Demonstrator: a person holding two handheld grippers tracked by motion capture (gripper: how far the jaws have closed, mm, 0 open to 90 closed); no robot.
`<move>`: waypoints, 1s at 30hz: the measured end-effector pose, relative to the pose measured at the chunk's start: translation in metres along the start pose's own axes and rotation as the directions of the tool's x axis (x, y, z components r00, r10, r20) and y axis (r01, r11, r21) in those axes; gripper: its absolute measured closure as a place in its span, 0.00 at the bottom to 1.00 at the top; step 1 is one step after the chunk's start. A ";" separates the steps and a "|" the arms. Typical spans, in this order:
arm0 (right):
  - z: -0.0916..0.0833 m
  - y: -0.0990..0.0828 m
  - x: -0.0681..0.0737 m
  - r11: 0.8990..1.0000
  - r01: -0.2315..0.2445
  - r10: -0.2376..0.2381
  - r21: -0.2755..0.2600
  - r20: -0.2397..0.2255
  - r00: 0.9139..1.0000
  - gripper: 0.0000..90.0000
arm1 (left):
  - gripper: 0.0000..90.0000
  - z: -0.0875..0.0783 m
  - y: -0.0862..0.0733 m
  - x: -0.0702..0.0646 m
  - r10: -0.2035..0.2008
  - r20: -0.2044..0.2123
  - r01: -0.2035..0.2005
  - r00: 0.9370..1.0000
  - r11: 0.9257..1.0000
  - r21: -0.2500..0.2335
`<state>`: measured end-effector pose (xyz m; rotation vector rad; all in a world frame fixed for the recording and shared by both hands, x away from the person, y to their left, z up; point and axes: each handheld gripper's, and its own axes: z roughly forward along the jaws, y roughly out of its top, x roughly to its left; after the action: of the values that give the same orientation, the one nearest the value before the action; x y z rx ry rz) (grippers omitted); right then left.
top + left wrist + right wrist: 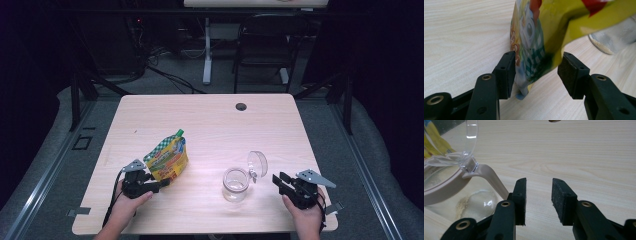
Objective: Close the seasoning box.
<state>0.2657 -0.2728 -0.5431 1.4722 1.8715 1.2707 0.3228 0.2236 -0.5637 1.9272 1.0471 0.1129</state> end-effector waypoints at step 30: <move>-0.002 -0.005 -0.002 1.000 -0.015 0.015 0.010 0.007 1.000 0.71 | 0.51 0.013 0.004 0.009 -0.049 0.010 0.049 0.999 0.999 0.005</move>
<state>0.2620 -0.2755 -0.5462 1.4965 1.8689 1.2631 0.3364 0.2204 -0.5711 1.9028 1.0882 0.0728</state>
